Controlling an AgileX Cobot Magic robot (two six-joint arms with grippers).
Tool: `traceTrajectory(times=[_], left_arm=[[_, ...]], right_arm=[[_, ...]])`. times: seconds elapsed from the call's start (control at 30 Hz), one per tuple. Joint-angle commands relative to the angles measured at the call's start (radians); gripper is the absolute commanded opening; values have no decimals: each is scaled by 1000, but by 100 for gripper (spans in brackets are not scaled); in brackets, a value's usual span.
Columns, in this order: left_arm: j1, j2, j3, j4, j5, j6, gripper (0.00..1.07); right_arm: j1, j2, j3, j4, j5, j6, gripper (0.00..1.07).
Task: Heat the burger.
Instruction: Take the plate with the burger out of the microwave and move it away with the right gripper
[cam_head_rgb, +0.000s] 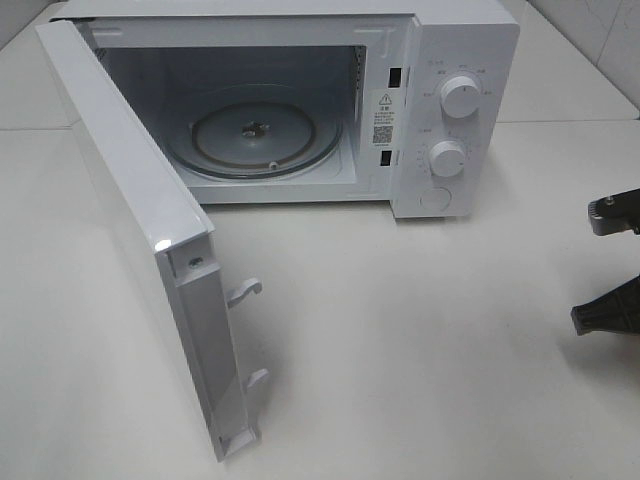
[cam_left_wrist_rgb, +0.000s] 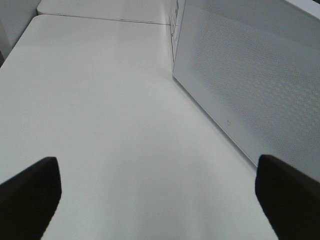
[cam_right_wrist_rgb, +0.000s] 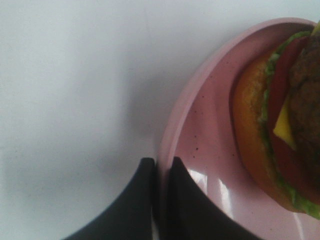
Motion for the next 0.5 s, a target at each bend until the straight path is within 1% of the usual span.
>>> traceTrajectory(times=[0.03, 0.23, 0.33, 0.43, 0.47, 0.5], left_arm=[[2, -12, 3, 0, -1, -1, 98], [2, -12, 3, 0, -1, -1, 98], [2, -12, 3, 0, -1, -1, 98], [2, -12, 3, 0, -1, -1, 98], [2, -12, 3, 0, -1, -1, 98], [2, -12, 3, 0, -1, -1, 98]], right_arm=[[-7, 43, -22, -56, 20, 41, 0], [-7, 73, -31, -62, -11, 86, 1], [-7, 82, -36, -60, -22, 105, 3], [-7, 82, -44, -58, -20, 107, 7], [-6, 82, -44, -58, -22, 107, 11], [-6, 82, -44, -58, -22, 107, 11]])
